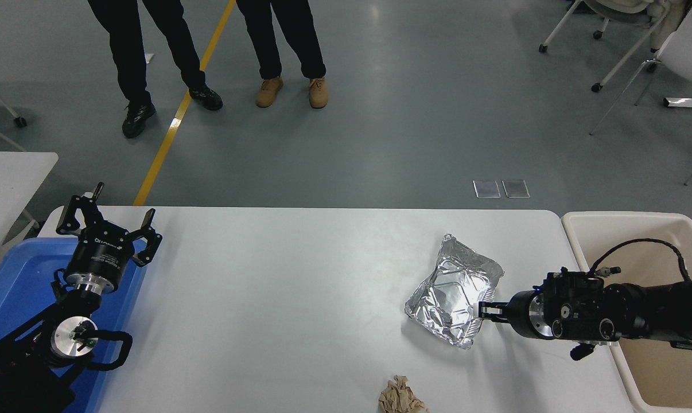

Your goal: Clean the table surface

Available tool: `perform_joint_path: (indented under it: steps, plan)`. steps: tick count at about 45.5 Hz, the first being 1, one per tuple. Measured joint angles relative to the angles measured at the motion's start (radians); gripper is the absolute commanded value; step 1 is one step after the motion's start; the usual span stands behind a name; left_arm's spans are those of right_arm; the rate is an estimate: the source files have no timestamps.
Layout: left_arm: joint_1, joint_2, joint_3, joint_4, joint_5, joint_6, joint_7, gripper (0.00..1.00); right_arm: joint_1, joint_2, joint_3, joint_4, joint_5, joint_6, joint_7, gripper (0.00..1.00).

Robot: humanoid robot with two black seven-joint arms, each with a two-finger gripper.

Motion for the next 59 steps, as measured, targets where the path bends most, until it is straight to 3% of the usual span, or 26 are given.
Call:
perform_joint_path:
  steps: [14, 42, 59]
  plan:
    - [0.000, 0.000, 0.000, 0.000, 0.000, 0.000, 0.000, 0.99, -0.001, 0.004, -0.009, -0.003, -0.002, 0.000, 0.002, 0.00]
    - [0.000, 0.000, 0.000, 0.000, 0.000, 0.000, 0.000, 0.99, 0.022, -0.014, -0.008, -0.002, 0.000, 0.002, 0.008, 0.00]
    - [0.000, 0.000, 0.000, 0.000, 0.000, 0.000, 0.000, 0.99, 0.077, -0.132, 0.045, 0.015, 0.002, 0.046, 0.013, 0.00]
